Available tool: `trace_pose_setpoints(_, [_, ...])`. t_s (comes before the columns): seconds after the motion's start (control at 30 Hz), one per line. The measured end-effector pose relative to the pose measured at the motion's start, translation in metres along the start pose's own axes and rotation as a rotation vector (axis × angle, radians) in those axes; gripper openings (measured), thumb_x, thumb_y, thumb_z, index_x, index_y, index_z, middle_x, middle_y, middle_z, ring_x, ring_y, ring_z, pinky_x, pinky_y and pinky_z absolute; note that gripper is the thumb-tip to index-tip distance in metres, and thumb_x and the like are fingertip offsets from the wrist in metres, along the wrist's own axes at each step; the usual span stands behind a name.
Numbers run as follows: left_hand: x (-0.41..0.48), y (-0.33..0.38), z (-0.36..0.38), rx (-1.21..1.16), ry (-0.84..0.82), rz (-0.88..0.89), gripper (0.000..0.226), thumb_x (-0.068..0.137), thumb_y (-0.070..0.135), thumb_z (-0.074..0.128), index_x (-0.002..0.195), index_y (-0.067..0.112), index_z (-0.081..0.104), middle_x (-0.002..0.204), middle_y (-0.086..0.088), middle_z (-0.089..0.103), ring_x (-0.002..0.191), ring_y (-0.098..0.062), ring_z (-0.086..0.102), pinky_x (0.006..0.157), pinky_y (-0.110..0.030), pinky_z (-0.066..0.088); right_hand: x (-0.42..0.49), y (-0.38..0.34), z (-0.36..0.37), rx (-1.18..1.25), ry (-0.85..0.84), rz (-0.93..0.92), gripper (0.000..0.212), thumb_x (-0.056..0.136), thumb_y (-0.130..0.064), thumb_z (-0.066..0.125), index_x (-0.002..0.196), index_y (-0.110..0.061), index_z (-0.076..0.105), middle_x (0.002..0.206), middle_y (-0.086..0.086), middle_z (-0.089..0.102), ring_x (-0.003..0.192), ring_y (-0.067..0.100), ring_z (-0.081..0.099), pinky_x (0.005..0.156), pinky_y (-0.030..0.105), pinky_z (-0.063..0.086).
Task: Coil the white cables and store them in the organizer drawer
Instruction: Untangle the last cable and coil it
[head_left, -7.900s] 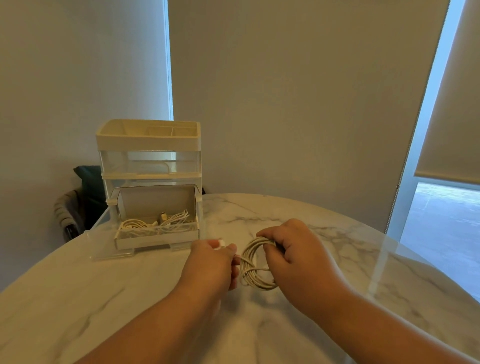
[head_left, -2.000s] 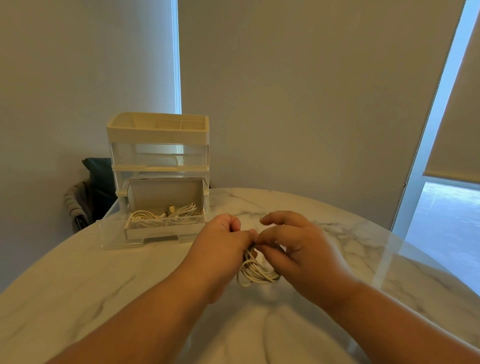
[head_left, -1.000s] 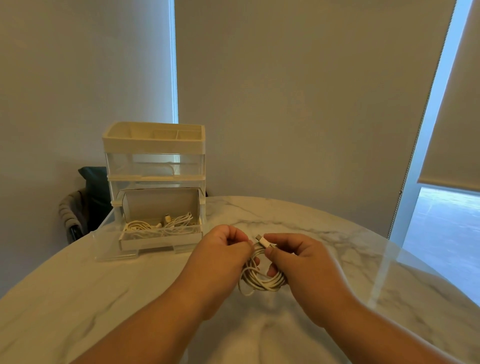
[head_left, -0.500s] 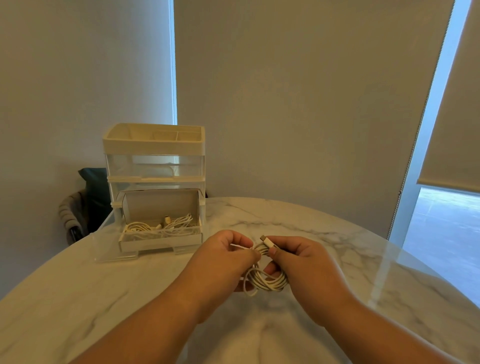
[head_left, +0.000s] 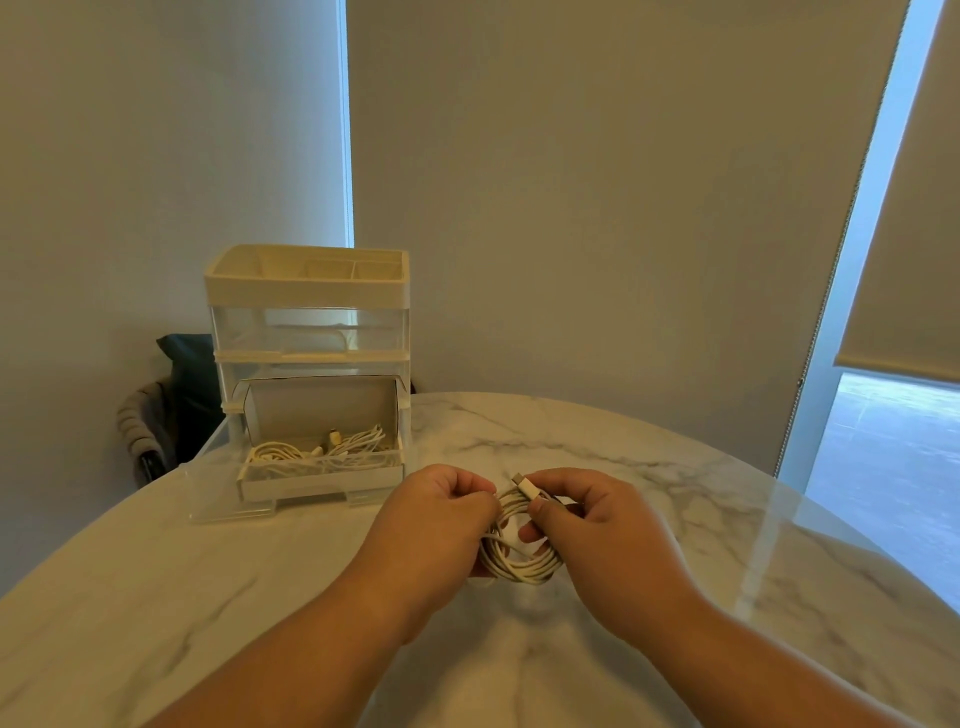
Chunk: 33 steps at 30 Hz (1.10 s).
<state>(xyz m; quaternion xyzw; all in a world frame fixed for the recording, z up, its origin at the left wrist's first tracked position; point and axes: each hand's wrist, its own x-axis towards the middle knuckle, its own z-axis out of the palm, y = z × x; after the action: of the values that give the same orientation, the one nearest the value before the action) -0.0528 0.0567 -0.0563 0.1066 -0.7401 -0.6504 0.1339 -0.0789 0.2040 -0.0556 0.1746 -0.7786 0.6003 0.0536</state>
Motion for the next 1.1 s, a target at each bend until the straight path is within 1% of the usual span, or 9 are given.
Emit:
trace_pose_setpoints(0.13, [0.000, 0.000, 0.000, -0.022, 0.037, -0.022, 0.013, 0.086, 0.003, 0.059, 0.091, 0.012, 0.067, 0.081, -0.018, 0.073, 0.072, -0.034, 0.073, 0.059, -0.038, 0.060, 0.001, 0.001, 0.000, -0.004, -0.007, 0.008, 0.023, 0.092, -0.011, 0.066, 0.090, -0.031, 0.076, 0.073, -0.001, 0.074, 0.060, 0.000, 0.064, 0.056, 0.013, 0.049])
trace_pose_setpoints(0.23, [0.002, 0.000, -0.001, -0.020, 0.090, -0.008, 0.016, 0.084, 0.003, 0.064, 0.090, 0.017, 0.069, 0.085, -0.012, 0.074, 0.080, -0.030, 0.073, 0.072, -0.046, 0.062, 0.004, 0.001, 0.001, 0.013, -0.033, 0.031, 0.021, 0.093, -0.010, 0.065, 0.092, -0.027, 0.077, 0.073, 0.004, 0.074, 0.060, 0.005, 0.062, 0.060, 0.020, 0.052])
trace_pose_setpoints(0.3, [0.004, 0.001, -0.004, -0.042, 0.147, 0.030, 0.017, 0.086, 0.005, 0.066, 0.094, 0.020, 0.067, 0.091, -0.008, 0.073, 0.085, -0.024, 0.071, 0.076, -0.046, 0.061, 0.006, 0.003, 0.001, -0.001, -0.029, 0.038, 0.020, 0.093, -0.012, 0.066, 0.091, -0.029, 0.077, 0.069, 0.003, 0.072, 0.059, 0.004, 0.060, 0.058, 0.019, 0.050])
trace_pose_setpoints(0.47, [0.009, 0.009, -0.013, -0.234, 0.247, 0.042, 0.015, 0.094, 0.003, 0.061, 0.100, 0.017, 0.060, 0.093, -0.010, 0.068, 0.081, -0.020, 0.067, 0.058, -0.029, 0.058, 0.007, 0.006, 0.002, -0.046, -0.058, 0.018, 0.021, 0.094, -0.013, 0.065, 0.093, -0.031, 0.076, 0.064, -0.002, 0.067, 0.057, 0.002, 0.057, 0.055, 0.013, 0.046])
trace_pose_setpoints(0.63, [0.017, 0.008, -0.023, -0.318, 0.311, -0.012, 0.013, 0.094, -0.001, 0.060, 0.097, 0.012, 0.058, 0.093, -0.014, 0.066, 0.080, -0.022, 0.067, 0.058, -0.029, 0.057, 0.007, 0.004, 0.004, -0.065, -0.074, 0.006, 0.025, 0.093, -0.012, 0.065, 0.088, -0.034, 0.075, 0.066, -0.001, 0.068, 0.060, 0.003, 0.059, 0.058, 0.013, 0.048])
trace_pose_setpoints(0.8, [0.020, -0.007, -0.015, -0.106, 0.141, -0.108, 0.011, 0.095, 0.001, 0.056, 0.099, 0.005, 0.066, 0.086, -0.015, 0.067, 0.070, -0.021, 0.062, 0.060, -0.030, 0.056, 0.005, 0.004, 0.000, -0.007, -0.040, -0.010, 0.023, 0.093, -0.012, 0.066, 0.095, -0.032, 0.077, 0.062, -0.007, 0.066, 0.057, 0.000, 0.057, 0.056, 0.014, 0.045])
trace_pose_setpoints(0.93, [0.012, 0.001, -0.003, -0.230, 0.010, -0.276, 0.024, 0.096, 0.008, 0.052, 0.093, -0.007, 0.069, 0.074, -0.016, 0.062, 0.058, -0.021, 0.054, 0.050, -0.027, 0.050, 0.004, 0.004, 0.000, -0.012, -0.014, -0.047, 0.023, 0.094, -0.014, 0.065, 0.098, -0.033, 0.077, 0.066, -0.008, 0.067, 0.060, -0.001, 0.059, 0.055, 0.012, 0.044])
trace_pose_setpoints(1.03, [0.006, 0.004, -0.003, -0.259, -0.207, -0.260, 0.036, 0.096, 0.031, 0.049, 0.095, 0.000, 0.067, 0.084, -0.018, 0.061, 0.068, -0.024, 0.058, 0.063, -0.032, 0.050, 0.004, 0.005, 0.001, -0.021, 0.002, -0.059, 0.024, 0.094, -0.014, 0.064, 0.098, -0.034, 0.076, 0.067, -0.008, 0.068, 0.062, 0.000, 0.061, 0.056, 0.012, 0.046])
trace_pose_setpoints(1.1, [0.002, 0.004, -0.004, -0.167, -0.291, -0.205, 0.025, 0.087, 0.030, 0.062, 0.089, 0.008, 0.072, 0.085, -0.015, 0.065, 0.076, -0.024, 0.061, 0.072, -0.036, 0.049, 0.004, 0.006, 0.001, -0.030, 0.013, -0.065, 0.025, 0.094, -0.013, 0.064, 0.099, -0.035, 0.075, 0.069, -0.007, 0.069, 0.064, 0.000, 0.062, 0.059, 0.012, 0.046])
